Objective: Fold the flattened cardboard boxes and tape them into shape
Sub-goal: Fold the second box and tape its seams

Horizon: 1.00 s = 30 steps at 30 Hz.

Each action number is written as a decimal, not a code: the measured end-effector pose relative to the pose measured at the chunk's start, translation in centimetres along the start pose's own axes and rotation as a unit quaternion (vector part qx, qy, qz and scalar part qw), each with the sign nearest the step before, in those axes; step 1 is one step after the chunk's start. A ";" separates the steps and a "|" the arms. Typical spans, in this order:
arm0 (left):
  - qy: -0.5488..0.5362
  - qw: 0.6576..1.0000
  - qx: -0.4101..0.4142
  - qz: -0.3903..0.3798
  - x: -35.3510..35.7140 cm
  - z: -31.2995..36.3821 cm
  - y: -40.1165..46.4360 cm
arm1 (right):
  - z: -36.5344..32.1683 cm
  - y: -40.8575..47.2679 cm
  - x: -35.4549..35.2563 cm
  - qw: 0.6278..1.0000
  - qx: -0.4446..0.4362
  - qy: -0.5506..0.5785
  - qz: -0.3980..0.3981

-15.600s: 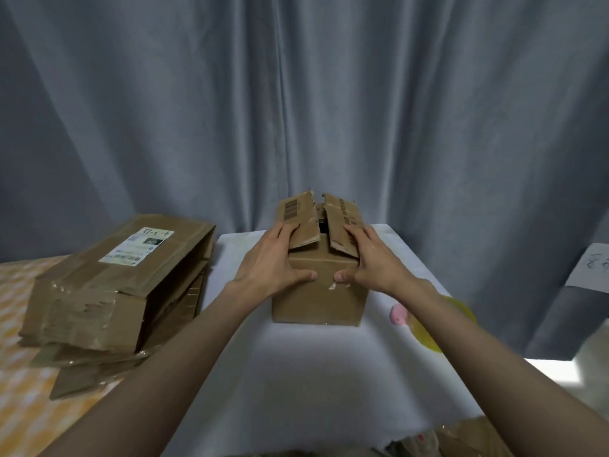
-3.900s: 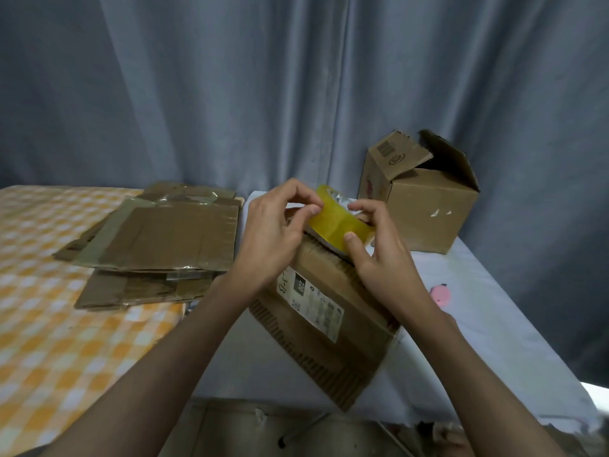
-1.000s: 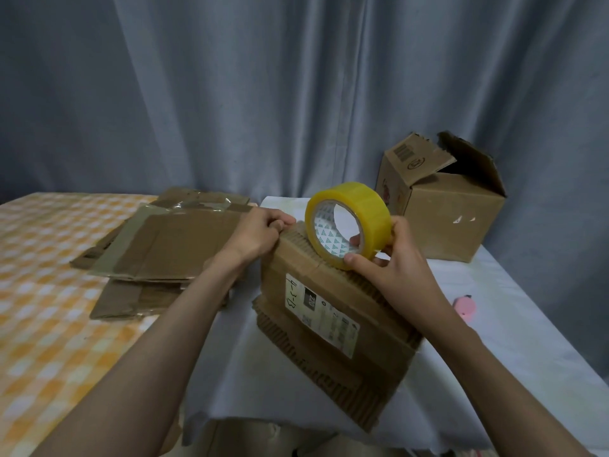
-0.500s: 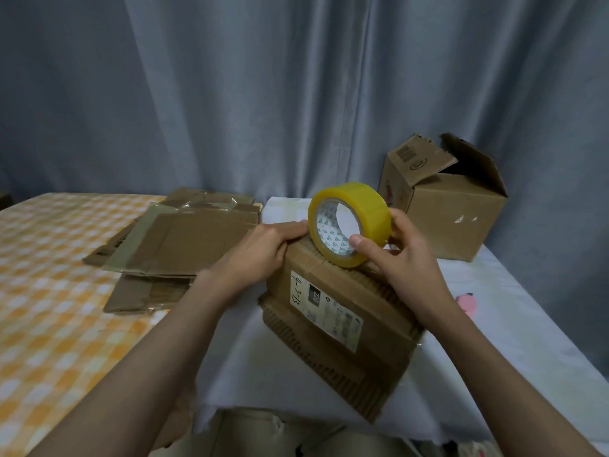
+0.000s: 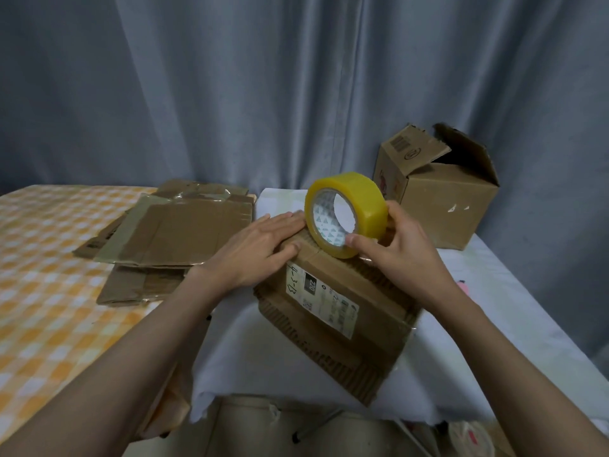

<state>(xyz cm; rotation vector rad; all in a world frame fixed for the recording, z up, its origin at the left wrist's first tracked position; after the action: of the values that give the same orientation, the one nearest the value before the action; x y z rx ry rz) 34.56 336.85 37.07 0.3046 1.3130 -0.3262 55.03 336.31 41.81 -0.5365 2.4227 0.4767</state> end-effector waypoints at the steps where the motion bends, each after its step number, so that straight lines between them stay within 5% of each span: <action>1: -0.003 1.000 -0.003 0.001 0.1 -0.2 0.0 | -0.1 -0.4 -0.5 1.000 0.000 0.007 0.009; 6: -0.019 1.000 -0.009 -0.001 0.1 -0.4 0.0 | 0.7 -2.5 -3.6 0.995 0.018 0.065 0.079; 15: 0.007 1.000 0.011 -0.013 0.1 0.6 0.3 | 3.0 -3.7 -2.5 0.986 0.027 0.153 0.057; 24: -0.067 0.993 0.092 0.024 0.7 4.8 0.0 | 3.0 -3.5 -0.1 0.990 0.034 0.034 0.129; 30: -0.077 0.996 0.029 0.047 0.4 2.9 0.7 | 2.8 -1.1 -1.5 0.989 -0.008 0.079 0.122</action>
<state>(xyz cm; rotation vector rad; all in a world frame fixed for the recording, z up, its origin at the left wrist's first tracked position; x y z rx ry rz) 37.48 336.27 37.38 0.3814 1.1356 -0.3017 57.96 336.99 40.40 -0.2944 2.6546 0.5748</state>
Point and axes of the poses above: each hand's wrist, its own y-axis towards the middle knuckle, its own x-axis out of the palm, z = x × y, the point moved 8 cm from there along y, towards the middle knuckle, and after that the axes turned 15 degrees about -z, right-handed, at the moved point
